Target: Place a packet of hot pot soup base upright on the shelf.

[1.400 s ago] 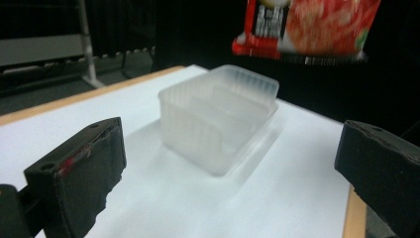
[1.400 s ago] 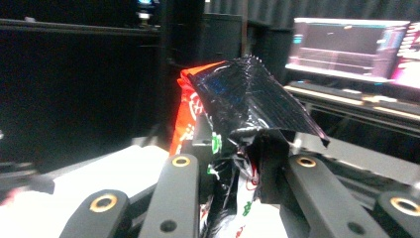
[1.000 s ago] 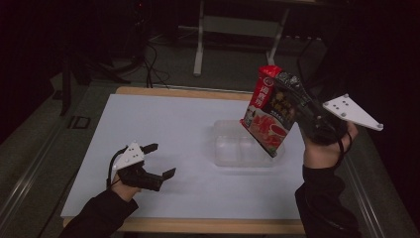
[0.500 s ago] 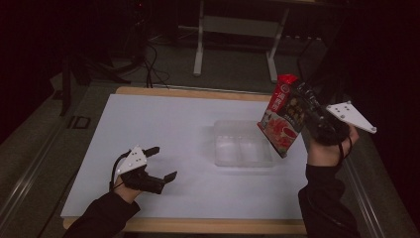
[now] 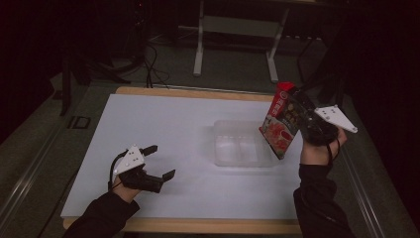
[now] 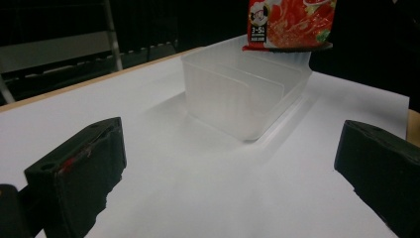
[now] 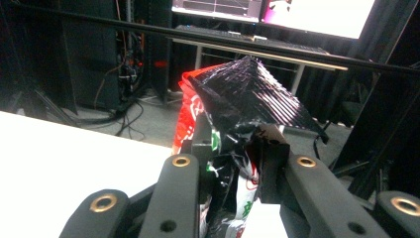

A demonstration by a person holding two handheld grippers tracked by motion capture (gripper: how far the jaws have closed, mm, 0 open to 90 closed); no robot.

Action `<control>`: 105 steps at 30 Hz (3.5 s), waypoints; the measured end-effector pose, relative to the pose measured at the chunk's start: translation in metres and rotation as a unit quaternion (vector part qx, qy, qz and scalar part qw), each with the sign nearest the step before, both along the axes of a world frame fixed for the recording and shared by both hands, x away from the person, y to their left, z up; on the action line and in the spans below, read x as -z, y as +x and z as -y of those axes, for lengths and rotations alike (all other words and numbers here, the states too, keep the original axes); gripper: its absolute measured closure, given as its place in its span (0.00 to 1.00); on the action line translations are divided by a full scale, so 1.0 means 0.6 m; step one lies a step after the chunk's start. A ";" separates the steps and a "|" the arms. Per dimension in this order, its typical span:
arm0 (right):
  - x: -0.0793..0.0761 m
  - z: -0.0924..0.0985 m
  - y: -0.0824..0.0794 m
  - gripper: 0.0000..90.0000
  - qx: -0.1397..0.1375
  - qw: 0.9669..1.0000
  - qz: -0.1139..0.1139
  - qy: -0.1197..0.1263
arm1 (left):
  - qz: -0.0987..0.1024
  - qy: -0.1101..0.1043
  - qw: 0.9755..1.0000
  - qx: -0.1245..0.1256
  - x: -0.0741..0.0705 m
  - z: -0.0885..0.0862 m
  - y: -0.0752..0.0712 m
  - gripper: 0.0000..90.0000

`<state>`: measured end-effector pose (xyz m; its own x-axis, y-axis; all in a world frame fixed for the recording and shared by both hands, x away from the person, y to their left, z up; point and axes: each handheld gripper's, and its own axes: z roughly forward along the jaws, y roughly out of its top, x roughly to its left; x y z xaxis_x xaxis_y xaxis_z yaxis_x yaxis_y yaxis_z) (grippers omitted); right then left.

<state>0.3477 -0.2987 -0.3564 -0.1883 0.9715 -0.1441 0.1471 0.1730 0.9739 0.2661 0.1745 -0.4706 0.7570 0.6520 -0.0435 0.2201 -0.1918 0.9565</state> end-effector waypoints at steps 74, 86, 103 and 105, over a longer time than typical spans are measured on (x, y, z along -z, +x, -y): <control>0.106 0.008 -0.016 0.51 -0.037 0.995 -0.082 0.046 | -0.010 -0.013 1.000 0.008 0.002 -0.006 0.000 0.00; 0.057 0.009 -0.029 0.13 -0.089 0.993 -0.060 0.038 | -0.012 -0.014 1.000 0.010 0.002 -0.006 0.000 0.00; 0.006 -0.022 -0.073 0.13 -0.161 0.985 -0.059 0.038 | -0.013 -0.015 1.000 0.013 0.003 -0.005 -0.001 0.00; 0.004 -0.027 -0.079 0.13 -0.167 0.984 -0.058 0.036 | -0.014 -0.014 1.000 0.014 0.003 -0.005 -0.001 0.00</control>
<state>0.3001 -0.2826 -0.3588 -0.5102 0.8593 -0.0355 0.2038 0.1609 0.9657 0.2657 0.1773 -0.4724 0.7727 0.6294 -0.0825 0.2423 -0.1723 0.9548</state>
